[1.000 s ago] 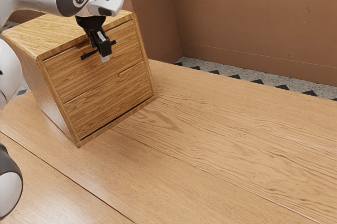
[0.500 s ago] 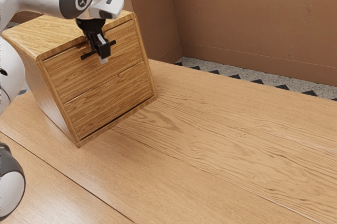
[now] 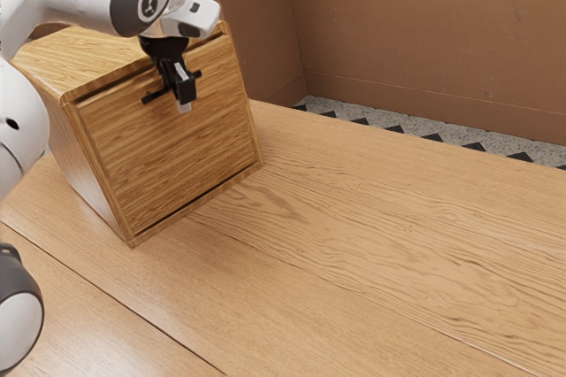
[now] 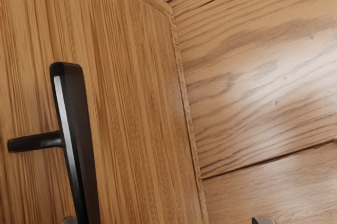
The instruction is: Pull the drawer handle with one arm to open the drawer
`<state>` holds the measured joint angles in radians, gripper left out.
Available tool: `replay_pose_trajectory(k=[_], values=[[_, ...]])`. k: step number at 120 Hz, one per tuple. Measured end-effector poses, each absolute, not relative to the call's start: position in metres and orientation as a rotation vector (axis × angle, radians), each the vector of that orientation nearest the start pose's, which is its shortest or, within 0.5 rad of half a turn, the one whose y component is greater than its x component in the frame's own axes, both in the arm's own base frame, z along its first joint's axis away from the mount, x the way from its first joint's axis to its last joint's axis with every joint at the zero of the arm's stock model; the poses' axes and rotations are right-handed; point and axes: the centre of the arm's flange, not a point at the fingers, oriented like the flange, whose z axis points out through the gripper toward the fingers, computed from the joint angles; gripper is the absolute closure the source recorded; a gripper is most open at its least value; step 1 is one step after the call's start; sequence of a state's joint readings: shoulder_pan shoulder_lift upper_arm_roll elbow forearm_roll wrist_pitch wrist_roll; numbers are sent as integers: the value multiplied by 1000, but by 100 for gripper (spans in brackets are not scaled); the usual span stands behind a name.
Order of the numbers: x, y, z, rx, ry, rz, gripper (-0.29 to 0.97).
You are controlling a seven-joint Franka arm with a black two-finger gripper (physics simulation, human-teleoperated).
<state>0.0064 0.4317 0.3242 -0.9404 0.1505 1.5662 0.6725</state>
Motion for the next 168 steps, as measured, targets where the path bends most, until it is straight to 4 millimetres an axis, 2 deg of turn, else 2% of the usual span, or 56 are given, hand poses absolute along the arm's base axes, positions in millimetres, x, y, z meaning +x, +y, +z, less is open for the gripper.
replay_pose_trajectory(k=[71, 79, 100, 122, 133, 139, 168], values=[[633, 132, 657, -2756, 577, -65, 23], [630, 126, 657, -2763, 582, -74, 24], [625, 110, 660, -2772, 588, -104, 37], [610, 107, 667, -2791, 557, -122, 50], [606, 97, 667, -2796, 564, -129, 48], [606, 94, 666, -2800, 562, -134, 42], [604, 91, 668, -2810, 523, -168, 47]])
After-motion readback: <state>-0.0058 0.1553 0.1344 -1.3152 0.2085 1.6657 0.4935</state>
